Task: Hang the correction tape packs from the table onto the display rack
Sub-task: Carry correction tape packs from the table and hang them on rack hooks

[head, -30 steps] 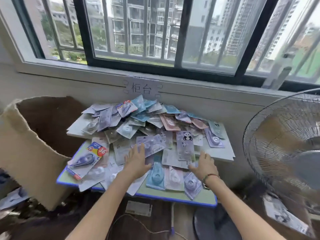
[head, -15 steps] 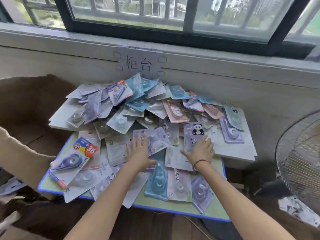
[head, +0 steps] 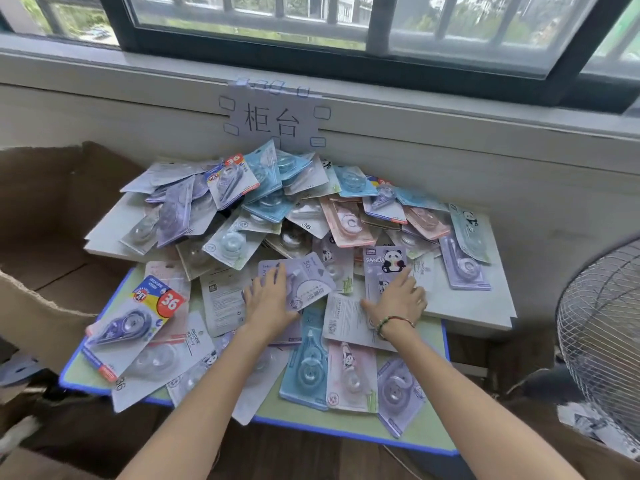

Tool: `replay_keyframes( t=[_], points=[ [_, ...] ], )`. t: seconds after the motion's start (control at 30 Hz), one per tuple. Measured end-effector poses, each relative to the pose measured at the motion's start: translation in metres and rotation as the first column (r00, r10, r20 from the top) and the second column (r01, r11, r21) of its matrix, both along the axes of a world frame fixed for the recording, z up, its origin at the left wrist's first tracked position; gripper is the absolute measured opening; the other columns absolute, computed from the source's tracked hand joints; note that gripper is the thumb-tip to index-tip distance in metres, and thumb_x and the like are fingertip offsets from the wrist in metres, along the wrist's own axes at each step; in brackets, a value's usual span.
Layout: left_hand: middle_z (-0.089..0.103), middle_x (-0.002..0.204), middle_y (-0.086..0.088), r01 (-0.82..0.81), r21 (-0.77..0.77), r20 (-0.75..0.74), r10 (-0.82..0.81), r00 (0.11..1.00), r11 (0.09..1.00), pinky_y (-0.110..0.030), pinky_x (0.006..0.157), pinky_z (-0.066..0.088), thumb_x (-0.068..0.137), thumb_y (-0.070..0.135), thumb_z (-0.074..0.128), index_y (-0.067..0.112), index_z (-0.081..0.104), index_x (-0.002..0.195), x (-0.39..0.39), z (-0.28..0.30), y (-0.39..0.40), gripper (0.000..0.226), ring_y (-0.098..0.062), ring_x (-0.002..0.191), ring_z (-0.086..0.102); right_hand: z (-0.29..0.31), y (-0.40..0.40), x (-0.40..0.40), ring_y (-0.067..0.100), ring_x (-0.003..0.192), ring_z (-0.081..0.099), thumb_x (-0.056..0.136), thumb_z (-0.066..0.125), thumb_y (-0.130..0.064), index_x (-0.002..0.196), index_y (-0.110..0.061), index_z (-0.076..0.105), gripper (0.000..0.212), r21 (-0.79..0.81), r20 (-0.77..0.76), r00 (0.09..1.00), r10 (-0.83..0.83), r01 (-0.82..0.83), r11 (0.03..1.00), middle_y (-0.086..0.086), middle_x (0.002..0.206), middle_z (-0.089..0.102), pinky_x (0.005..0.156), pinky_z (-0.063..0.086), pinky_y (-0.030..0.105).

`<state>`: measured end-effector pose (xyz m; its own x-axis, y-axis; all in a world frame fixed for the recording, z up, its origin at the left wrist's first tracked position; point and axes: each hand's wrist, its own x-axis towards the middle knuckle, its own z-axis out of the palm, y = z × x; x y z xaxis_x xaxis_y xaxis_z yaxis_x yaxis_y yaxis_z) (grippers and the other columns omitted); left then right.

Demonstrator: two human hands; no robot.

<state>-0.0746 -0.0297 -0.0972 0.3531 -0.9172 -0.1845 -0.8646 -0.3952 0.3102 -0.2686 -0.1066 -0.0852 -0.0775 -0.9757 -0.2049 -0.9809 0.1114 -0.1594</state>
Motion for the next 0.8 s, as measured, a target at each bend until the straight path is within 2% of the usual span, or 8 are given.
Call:
replay_keyframes(
  t=[0.07, 0.23, 0.3, 0.37, 0.47, 0.53, 0.67, 0.8],
  points=[
    [0.027, 0.153, -0.008, -0.027, -0.011, -0.011, 0.027, 1.000, 1.000, -0.048, 0.113, 0.024, 0.078, 0.043, 0.073, 0.012, 0.008, 0.153, -0.001, 0.003, 0.001, 0.104, -0.033, 0.136, 0.029, 0.003, 0.002, -0.002, 0.034, 0.130, 0.032, 0.077, 0.066, -0.058, 0.148, 0.000, -0.006, 0.117, -0.020, 0.034, 0.999, 0.003, -0.002, 1.000, 0.016, 0.149, 0.022, 0.107, 0.030, 0.045],
    [0.028, 0.149, -0.010, -0.090, 0.001, 0.014, 0.090, 0.996, 0.996, -0.060, 0.117, 0.007, 0.073, 0.053, 0.075, 0.012, 0.009, 0.153, -0.010, 0.013, 0.005, 0.111, -0.033, 0.137, 0.031, 0.021, 0.008, -0.007, 0.034, 0.130, 0.036, 0.076, 0.074, -0.048, 0.148, 0.000, -0.009, 0.120, -0.036, 0.173, 0.985, -0.015, 0.021, 0.999, 0.014, 0.151, 0.012, 0.101, 0.040, 0.047],
    [0.030, 0.143, -0.012, -0.099, -0.022, -0.004, 0.099, 0.995, 0.995, -0.058, 0.117, 0.013, 0.070, 0.056, 0.076, 0.011, 0.014, 0.151, -0.014, 0.017, 0.008, 0.111, -0.032, 0.135, 0.032, 0.030, 0.013, -0.009, 0.033, 0.130, 0.034, 0.075, 0.076, -0.046, 0.148, -0.001, -0.009, 0.120, -0.052, 0.225, 0.974, -0.016, 0.029, 0.998, 0.013, 0.150, 0.011, 0.098, 0.042, 0.046],
    [0.031, 0.137, -0.013, -0.114, -0.067, -0.082, 0.108, 0.991, 0.991, -0.051, 0.114, 0.026, 0.068, 0.054, 0.079, 0.008, 0.022, 0.147, -0.019, 0.021, 0.012, 0.108, -0.030, 0.130, 0.033, 0.039, 0.021, -0.014, 0.033, 0.132, 0.032, 0.075, 0.076, -0.046, 0.148, -0.001, -0.008, 0.120, -0.086, 0.246, 0.969, -0.013, 0.036, 0.996, 0.013, 0.149, 0.012, 0.099, 0.041, 0.045],
    [0.034, 0.128, -0.013, -0.122, -0.158, -0.194, 0.091, 0.977, 0.980, -0.041, 0.098, 0.043, 0.066, 0.051, 0.082, 0.007, 0.034, 0.133, -0.030, 0.034, 0.020, 0.093, -0.028, 0.120, 0.039, 0.054, 0.040, -0.025, 0.033, 0.132, 0.031, 0.074, 0.075, -0.047, 0.148, -0.001, -0.008, 0.121, -0.139, 0.258, 0.966, -0.020, 0.058, 0.989, 0.013, 0.149, 0.011, 0.101, 0.039, 0.043],
    [0.037, 0.128, -0.013, -0.110, -0.215, -0.227, 0.060, 0.972, 0.970, -0.041, 0.095, 0.044, 0.064, 0.053, 0.082, 0.006, 0.037, 0.129, -0.039, 0.046, 0.026, 0.092, -0.028, 0.119, 0.041, 0.065, 0.056, -0.035, 0.033, 0.131, 0.031, 0.074, 0.075, -0.048, 0.148, -0.001, -0.008, 0.121, -0.172, 0.263, 0.964, -0.042, 0.089, 0.981, 0.013, 0.149, 0.012, 0.099, 0.041, 0.043],
    [0.038, 0.139, -0.016, -0.050, -0.289, -0.311, -0.045, 0.949, 0.956, -0.043, 0.106, 0.037, 0.069, 0.049, 0.081, 0.001, 0.030, 0.138, -0.066, 0.068, 0.052, 0.098, -0.030, 0.130, 0.037, 0.084, 0.107, -0.060, 0.031, 0.131, 0.031, 0.075, 0.074, -0.049, 0.149, -0.001, -0.007, 0.120, -0.229, 0.288, 0.950, -0.118, 0.188, 0.955, 0.013, 0.146, 0.014, 0.095, 0.044, 0.043],
    [0.035, 0.144, -0.018, 0.051, -0.379, -0.320, -0.183, 0.930, 0.924, -0.040, 0.108, 0.033, 0.069, 0.051, 0.081, -0.001, 0.024, 0.145, -0.093, 0.087, 0.089, 0.109, -0.031, 0.135, 0.033, 0.101, 0.168, -0.089, 0.032, 0.136, 0.025, 0.076, 0.074, -0.048, 0.148, 0.000, -0.012, 0.122, -0.303, 0.321, 0.924, -0.206, 0.307, 0.902, 0.014, 0.152, 0.007, 0.099, 0.040, 0.043]
  ],
)
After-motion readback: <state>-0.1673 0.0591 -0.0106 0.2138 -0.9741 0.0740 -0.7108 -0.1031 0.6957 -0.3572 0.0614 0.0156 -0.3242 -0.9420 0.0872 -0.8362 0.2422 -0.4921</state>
